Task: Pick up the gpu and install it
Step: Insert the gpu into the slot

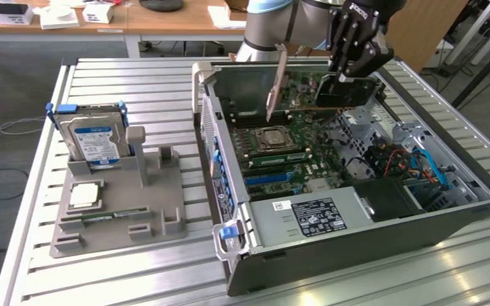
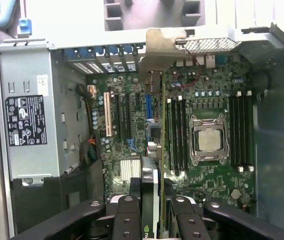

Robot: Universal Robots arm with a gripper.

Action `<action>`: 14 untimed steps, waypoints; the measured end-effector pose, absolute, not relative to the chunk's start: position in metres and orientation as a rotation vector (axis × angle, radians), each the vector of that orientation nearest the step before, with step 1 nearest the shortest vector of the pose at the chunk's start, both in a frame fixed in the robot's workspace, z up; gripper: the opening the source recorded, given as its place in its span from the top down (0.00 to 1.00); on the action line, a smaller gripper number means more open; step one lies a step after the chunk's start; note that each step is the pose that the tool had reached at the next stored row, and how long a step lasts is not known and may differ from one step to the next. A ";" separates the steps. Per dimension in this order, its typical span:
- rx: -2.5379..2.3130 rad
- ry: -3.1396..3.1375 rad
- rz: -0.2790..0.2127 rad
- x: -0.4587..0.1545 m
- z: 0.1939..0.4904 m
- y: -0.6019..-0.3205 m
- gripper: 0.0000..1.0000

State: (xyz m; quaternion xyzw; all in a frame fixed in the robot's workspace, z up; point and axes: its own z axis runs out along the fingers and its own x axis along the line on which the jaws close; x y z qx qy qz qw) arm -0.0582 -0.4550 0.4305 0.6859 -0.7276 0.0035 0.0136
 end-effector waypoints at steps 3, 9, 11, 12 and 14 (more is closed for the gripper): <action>2.180 -2.224 0.012 -0.058 0.430 -0.454 0.73; 2.185 -2.220 0.012 -0.058 0.426 -0.454 0.73; 2.187 -2.218 0.012 -0.059 0.423 -0.453 0.73; 2.187 -2.217 0.012 -0.059 0.422 -0.453 0.73; 2.189 -2.216 0.012 -0.059 0.420 -0.453 0.73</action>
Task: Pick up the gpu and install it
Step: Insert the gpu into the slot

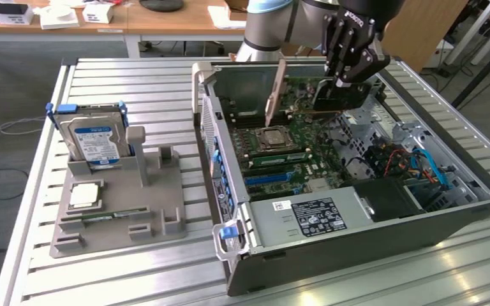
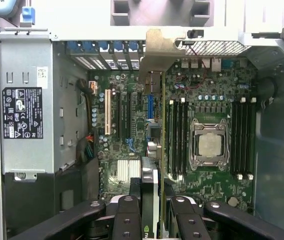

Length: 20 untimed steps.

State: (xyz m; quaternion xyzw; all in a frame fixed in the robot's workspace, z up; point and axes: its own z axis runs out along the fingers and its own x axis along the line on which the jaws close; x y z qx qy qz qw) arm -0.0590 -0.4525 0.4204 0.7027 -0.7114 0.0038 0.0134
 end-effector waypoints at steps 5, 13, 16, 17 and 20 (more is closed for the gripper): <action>2.191 -2.214 0.012 -0.059 0.419 -0.452 0.73; 2.214 -2.237 -0.008 -0.060 0.417 -0.452 0.73; 2.213 -2.238 -0.009 -0.061 0.413 -0.452 0.73; 2.213 -2.238 -0.009 -0.061 0.412 -0.452 0.73; 2.213 -2.239 -0.009 -0.061 0.406 -0.452 0.73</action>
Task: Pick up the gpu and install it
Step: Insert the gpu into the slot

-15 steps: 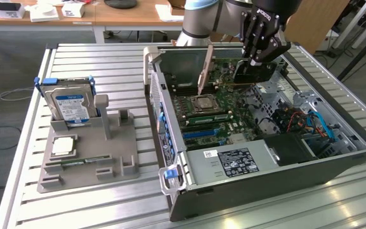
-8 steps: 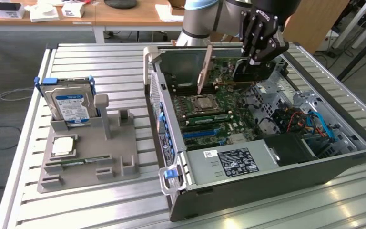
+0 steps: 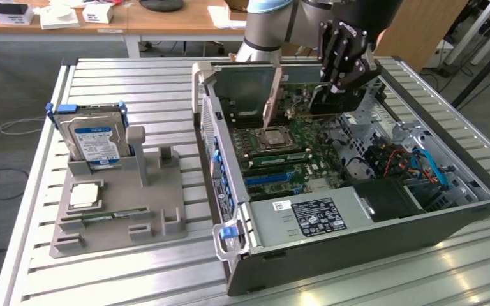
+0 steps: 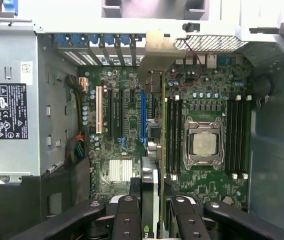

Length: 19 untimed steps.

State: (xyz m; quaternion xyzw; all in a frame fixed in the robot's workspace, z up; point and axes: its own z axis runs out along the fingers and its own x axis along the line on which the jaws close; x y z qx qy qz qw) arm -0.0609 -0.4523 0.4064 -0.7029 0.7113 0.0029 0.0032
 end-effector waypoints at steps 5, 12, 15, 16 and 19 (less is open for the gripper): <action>-2.203 2.231 0.010 -0.062 0.398 -0.452 0.73; -2.202 2.231 0.010 -0.065 0.386 -0.452 0.73; -2.201 2.232 0.010 -0.066 0.381 -0.452 0.73; -2.201 2.232 0.010 -0.067 0.379 -0.452 0.73; -2.200 2.232 0.010 -0.069 0.373 -0.452 0.73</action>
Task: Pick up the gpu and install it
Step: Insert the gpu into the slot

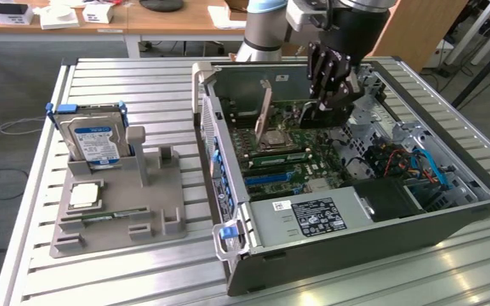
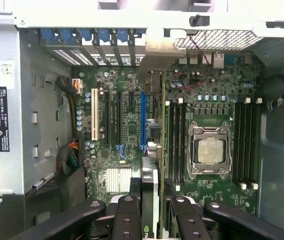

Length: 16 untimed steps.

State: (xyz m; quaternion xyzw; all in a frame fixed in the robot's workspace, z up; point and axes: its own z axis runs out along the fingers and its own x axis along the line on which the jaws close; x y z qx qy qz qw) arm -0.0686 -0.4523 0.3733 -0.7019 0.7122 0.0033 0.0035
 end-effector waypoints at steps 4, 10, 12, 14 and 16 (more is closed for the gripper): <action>-2.200 2.233 0.010 -0.071 0.366 -0.452 0.73; -2.200 2.233 0.010 -0.073 0.360 -0.452 0.73; -2.200 2.233 0.010 -0.073 0.355 -0.452 0.73; -2.200 2.233 0.010 -0.073 0.351 -0.452 0.73; -2.200 2.233 0.010 -0.073 0.348 -0.452 0.73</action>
